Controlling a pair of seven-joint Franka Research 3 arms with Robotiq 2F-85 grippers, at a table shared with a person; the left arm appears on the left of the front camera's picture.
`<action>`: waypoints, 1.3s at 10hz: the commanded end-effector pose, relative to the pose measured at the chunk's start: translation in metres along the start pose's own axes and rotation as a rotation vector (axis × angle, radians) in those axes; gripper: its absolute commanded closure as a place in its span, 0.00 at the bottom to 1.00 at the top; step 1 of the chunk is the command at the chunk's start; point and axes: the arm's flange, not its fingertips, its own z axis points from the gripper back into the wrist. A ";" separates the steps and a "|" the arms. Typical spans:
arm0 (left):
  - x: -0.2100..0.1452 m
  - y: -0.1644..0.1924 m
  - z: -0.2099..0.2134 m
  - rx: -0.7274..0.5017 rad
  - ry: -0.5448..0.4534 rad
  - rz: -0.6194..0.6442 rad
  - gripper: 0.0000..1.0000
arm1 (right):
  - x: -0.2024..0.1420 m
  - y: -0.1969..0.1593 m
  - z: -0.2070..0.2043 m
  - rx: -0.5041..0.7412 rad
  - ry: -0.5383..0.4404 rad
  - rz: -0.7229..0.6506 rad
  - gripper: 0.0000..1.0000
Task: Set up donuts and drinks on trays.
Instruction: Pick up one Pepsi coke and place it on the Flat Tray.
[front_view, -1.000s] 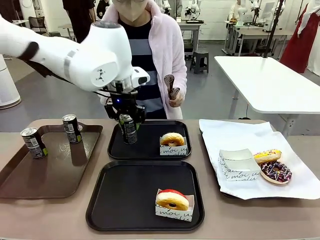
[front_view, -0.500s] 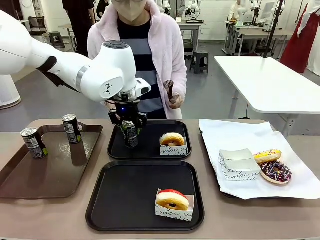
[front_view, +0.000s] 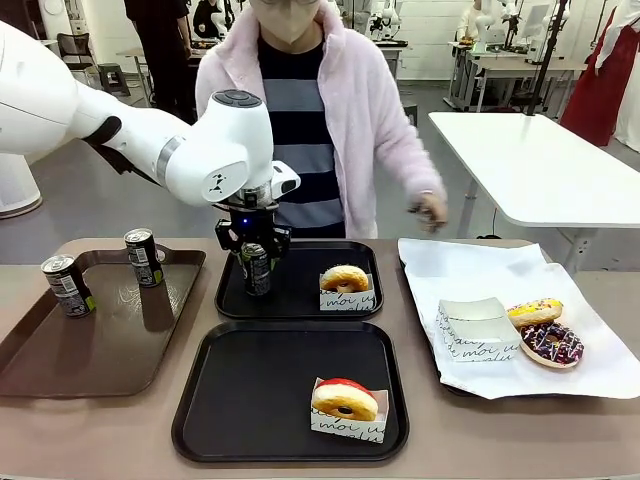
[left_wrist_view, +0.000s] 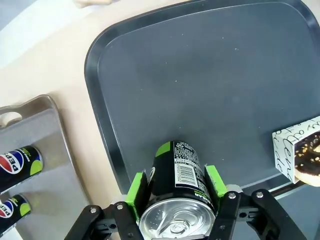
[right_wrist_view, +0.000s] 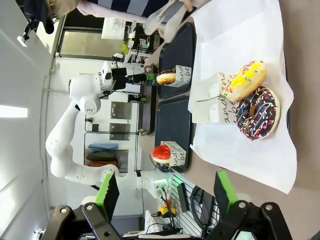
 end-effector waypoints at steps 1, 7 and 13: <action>0.005 -0.008 0.000 0.037 -0.016 0.032 0.41 | 0.000 0.000 0.000 0.012 -0.002 0.000 0.00; 0.005 -0.007 -0.004 0.047 0.022 0.045 0.23 | 0.000 0.000 0.000 0.012 -0.002 0.000 0.00; 0.003 -0.003 0.008 0.027 0.039 0.059 0.00 | 0.000 0.000 0.000 0.012 -0.002 0.000 0.00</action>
